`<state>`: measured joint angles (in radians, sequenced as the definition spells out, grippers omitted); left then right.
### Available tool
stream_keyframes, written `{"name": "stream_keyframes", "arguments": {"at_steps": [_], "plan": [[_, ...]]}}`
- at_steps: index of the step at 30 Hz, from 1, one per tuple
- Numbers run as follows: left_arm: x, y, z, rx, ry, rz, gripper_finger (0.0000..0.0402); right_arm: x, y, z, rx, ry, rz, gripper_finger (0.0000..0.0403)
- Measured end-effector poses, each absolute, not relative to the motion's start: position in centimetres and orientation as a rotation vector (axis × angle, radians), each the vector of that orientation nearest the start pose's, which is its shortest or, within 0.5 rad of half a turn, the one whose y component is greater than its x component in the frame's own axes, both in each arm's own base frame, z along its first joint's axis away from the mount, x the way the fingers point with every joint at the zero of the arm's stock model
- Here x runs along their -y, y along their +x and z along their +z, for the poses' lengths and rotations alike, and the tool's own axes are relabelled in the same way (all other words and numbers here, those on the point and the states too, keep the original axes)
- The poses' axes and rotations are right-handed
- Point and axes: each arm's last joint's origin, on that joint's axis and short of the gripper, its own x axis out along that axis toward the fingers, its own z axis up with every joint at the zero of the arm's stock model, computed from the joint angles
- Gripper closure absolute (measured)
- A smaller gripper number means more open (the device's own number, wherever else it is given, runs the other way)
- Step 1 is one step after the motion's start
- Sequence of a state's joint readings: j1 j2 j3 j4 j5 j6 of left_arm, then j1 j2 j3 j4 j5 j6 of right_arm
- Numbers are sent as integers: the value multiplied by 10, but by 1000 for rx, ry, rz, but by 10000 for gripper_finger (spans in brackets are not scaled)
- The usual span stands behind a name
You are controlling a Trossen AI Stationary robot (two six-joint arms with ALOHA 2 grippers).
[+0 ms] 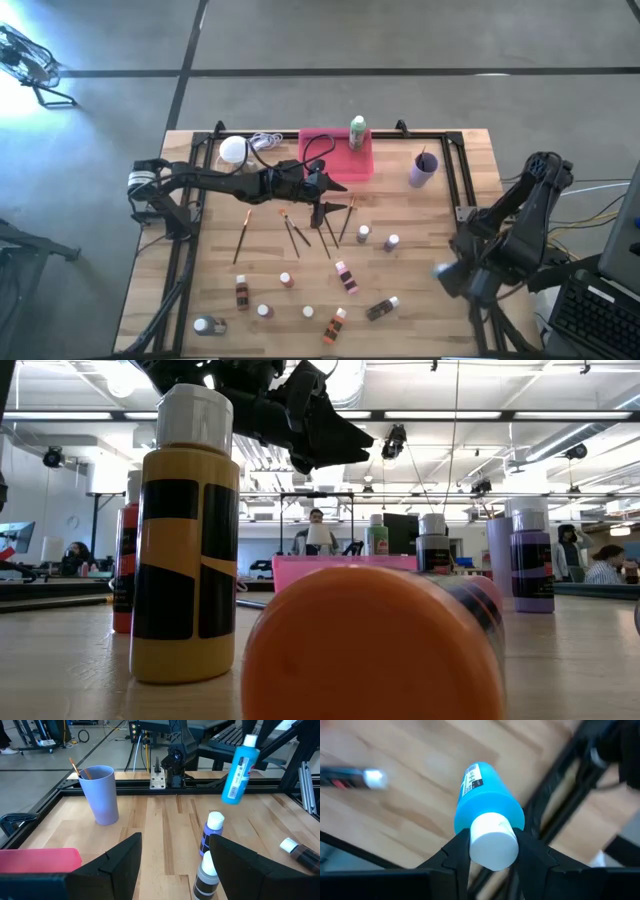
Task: Pick & Place Paint Supplies
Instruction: Put the blue paint bottle into the pink bin
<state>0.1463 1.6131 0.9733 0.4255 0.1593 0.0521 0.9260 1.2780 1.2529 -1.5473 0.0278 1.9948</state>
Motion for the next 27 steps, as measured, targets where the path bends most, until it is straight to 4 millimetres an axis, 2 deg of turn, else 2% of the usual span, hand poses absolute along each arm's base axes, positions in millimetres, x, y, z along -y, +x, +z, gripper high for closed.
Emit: {"name": "stream_keyframes", "arguments": {"at_steps": [3, 8, 20, 27], "plan": [[-48, 355, 249, -211, 19, -18, 163, -140, 117, 318, -1326, 813, -796, 287], [-48, 355, 249, -211, 19, -18, 163, -121, 122, 320, -1338, 773, -771, 287], [-48, 355, 249, -211, 19, -18, 163, -74, 140, 309, -1347, 622, -742, 287], [-48, 354, 250, -208, 20, -18, 163, -43, 152, 310, -1323, 519, -749, 286]]}}
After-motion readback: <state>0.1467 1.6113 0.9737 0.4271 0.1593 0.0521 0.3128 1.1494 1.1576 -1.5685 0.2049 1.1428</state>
